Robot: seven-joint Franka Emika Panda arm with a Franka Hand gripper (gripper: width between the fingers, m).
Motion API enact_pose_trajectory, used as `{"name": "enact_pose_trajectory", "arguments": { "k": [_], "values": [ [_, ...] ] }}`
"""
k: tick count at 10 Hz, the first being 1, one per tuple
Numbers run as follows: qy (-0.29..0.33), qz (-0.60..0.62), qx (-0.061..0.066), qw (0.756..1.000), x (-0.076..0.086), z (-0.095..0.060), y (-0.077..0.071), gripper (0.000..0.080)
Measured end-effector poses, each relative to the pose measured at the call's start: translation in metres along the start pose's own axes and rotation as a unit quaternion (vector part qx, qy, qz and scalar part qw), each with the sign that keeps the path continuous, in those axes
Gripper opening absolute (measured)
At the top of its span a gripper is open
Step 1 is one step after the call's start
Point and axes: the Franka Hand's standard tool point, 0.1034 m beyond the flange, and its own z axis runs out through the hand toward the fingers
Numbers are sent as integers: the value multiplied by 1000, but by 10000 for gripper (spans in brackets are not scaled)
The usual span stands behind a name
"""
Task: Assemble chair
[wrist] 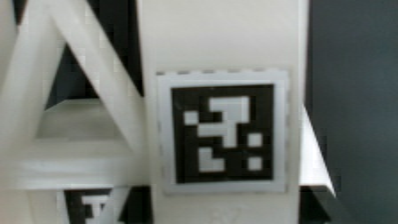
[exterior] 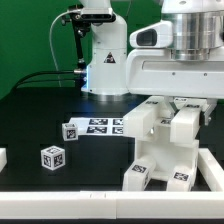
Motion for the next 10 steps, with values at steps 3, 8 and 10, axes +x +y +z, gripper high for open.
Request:
{"name": "enact_pose_trajectory", "arguments": {
  "k": [3, 8, 10],
  "values": [
    [2, 1, 3, 1000, 3, -1, 1, 289],
    [5, 1, 4, 1000, 4, -3, 0, 638],
    [-7, 0, 6, 1000, 4, -21, 4, 648]
  ]
}}
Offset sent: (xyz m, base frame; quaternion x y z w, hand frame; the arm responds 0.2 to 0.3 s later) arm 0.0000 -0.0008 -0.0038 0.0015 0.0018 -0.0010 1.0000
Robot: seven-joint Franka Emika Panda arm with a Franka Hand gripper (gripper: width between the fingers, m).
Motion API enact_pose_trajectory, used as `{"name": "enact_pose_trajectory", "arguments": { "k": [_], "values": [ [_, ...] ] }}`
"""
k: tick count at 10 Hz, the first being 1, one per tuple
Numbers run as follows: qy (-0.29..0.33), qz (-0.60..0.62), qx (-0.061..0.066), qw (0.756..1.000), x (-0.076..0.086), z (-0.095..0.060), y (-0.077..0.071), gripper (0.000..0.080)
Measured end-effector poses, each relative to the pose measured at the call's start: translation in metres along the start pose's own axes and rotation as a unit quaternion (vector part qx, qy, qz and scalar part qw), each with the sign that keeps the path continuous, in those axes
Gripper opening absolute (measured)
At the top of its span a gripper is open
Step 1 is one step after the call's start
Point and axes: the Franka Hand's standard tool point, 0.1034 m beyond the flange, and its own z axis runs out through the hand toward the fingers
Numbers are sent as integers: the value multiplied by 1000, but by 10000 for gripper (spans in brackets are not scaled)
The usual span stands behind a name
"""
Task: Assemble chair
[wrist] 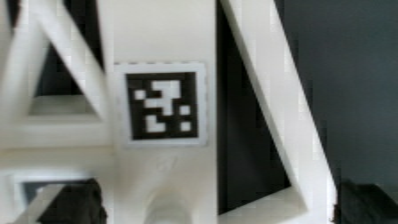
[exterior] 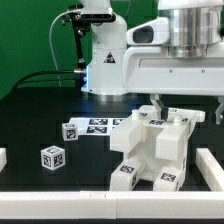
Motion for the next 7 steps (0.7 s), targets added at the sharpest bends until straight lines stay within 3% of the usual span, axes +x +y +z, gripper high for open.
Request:
{"name": "enact_pose_trajectory", "arguments": {
  "k": [2, 7],
  "values": [
    [-12, -10, 3, 1000, 1, -36, 7, 649],
    [-9, -19, -3, 1000, 2, -33, 8, 649]
  ]
}}
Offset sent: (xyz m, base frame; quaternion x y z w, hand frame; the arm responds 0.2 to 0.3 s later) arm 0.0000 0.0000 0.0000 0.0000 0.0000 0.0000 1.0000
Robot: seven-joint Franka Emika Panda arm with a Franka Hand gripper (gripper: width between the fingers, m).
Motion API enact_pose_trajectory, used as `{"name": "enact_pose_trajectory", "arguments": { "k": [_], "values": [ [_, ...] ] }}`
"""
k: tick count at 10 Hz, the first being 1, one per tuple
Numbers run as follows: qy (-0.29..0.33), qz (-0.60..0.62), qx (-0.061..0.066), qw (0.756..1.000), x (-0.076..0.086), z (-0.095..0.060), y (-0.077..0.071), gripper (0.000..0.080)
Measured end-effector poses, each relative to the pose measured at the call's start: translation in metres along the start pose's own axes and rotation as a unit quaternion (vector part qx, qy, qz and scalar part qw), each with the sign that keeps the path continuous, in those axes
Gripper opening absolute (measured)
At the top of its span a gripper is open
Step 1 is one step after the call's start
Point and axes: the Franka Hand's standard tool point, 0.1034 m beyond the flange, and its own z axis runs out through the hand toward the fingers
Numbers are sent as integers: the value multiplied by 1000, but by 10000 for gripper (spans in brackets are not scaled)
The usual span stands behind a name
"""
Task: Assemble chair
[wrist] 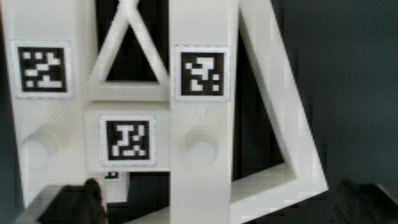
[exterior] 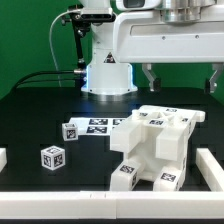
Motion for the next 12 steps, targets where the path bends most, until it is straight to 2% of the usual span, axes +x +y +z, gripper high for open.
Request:
{"name": "enact_pose_trajectory", "arguments": {
  "k": [2, 3, 4, 5, 10, 11, 12],
  "values": [
    [-4, -84, 6, 996, 12, -14, 36, 649],
    [-3, -113, 6, 994, 19, -14, 55, 649],
    [-1, -143, 13, 990, 26, -12, 78, 649],
    [0, -129, 19, 991, 30, -13, 91, 649],
    [-3, -131, 16, 991, 30, -10, 92, 649],
    [-5, -161, 15, 987, 34, -5, 108, 649],
    [-1, -166, 9, 986, 40, 2, 132, 649]
  ]
}}
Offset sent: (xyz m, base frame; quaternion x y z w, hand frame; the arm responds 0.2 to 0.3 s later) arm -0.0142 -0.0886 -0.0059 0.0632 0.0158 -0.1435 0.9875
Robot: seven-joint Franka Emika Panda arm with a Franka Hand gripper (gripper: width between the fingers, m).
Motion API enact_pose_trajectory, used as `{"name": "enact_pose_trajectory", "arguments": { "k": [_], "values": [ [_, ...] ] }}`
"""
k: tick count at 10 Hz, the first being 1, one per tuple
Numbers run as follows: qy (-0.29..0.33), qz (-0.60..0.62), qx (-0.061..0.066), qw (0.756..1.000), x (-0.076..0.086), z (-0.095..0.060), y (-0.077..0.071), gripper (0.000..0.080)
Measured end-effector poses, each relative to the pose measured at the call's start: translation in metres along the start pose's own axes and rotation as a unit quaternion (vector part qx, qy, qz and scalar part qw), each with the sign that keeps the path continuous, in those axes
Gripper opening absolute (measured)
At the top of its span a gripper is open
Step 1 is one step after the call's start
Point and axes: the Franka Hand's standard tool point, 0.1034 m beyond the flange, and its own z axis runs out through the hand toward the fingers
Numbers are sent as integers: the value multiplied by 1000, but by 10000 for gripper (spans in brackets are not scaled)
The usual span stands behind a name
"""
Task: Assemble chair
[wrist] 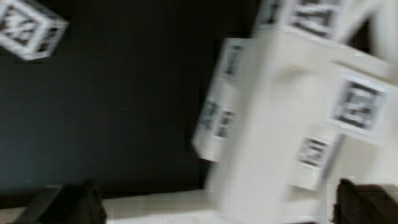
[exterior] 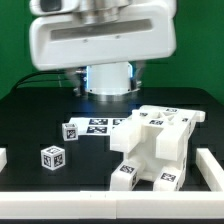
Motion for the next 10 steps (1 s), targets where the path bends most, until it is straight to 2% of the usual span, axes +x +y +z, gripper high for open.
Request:
{"name": "enact_pose_trajectory", "arguments": {
  "k": [2, 3, 7, 9, 10],
  "values": [
    [45, -16, -23, 999, 4, 10, 14, 649],
    [54, -20, -29, 998, 2, 14, 16, 649],
    [50, -21, -27, 998, 0, 16, 18, 649],
    [46, -58, -36, 997, -26, 35, 42, 649],
    [33, -82, -37, 995, -39, 44, 59, 649]
  ]
}}
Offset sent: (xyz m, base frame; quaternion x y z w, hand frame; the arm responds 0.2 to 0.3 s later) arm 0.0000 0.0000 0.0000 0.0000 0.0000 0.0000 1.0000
